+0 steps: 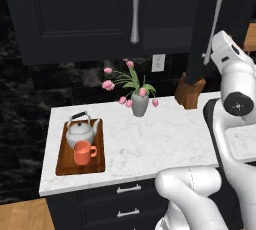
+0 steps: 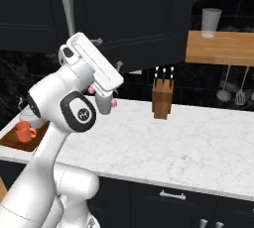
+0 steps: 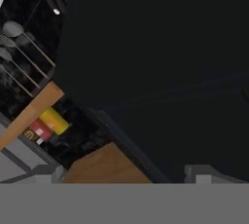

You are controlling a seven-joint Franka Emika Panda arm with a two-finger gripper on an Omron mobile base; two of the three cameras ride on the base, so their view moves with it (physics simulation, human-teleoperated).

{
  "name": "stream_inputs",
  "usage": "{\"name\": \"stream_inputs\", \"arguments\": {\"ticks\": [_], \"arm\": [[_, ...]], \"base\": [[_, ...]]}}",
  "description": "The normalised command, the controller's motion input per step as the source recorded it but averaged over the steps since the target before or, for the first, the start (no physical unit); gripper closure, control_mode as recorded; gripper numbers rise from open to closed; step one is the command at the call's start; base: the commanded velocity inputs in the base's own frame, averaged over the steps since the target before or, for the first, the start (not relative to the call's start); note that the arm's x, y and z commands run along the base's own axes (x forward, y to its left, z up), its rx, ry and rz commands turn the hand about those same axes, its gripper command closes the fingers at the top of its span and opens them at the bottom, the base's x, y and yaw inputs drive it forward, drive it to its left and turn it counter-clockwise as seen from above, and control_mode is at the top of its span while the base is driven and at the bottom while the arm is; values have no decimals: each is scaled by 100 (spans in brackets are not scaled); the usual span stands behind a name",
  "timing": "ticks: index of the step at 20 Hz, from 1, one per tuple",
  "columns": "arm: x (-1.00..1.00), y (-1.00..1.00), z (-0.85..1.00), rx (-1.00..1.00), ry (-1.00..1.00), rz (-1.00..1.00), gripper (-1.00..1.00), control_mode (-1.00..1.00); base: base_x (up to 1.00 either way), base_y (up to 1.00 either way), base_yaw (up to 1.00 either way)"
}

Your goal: Pick the kettle from the counter and place it on the tray. Then pick the mug from the cabinet and place it on the tray. Then close the cabinet doors.

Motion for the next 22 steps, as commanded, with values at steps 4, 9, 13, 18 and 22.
{"name": "stream_inputs", "arguments": {"ticks": [4,9,13,18,22], "arm": [[76,67,10,-11,9,-1,-100,-100],[84,63,0,-8,6,0,-100,-100],[86,49,1,-4,5,0,-100,-100],[74,31,3,-5,14,-1,-100,-100],[61,17,6,-7,17,-5,-100,-100]], "base": [[0,0,0],[0,0,0],[0,0,0],[0,0,0],[0,0,0]]}}
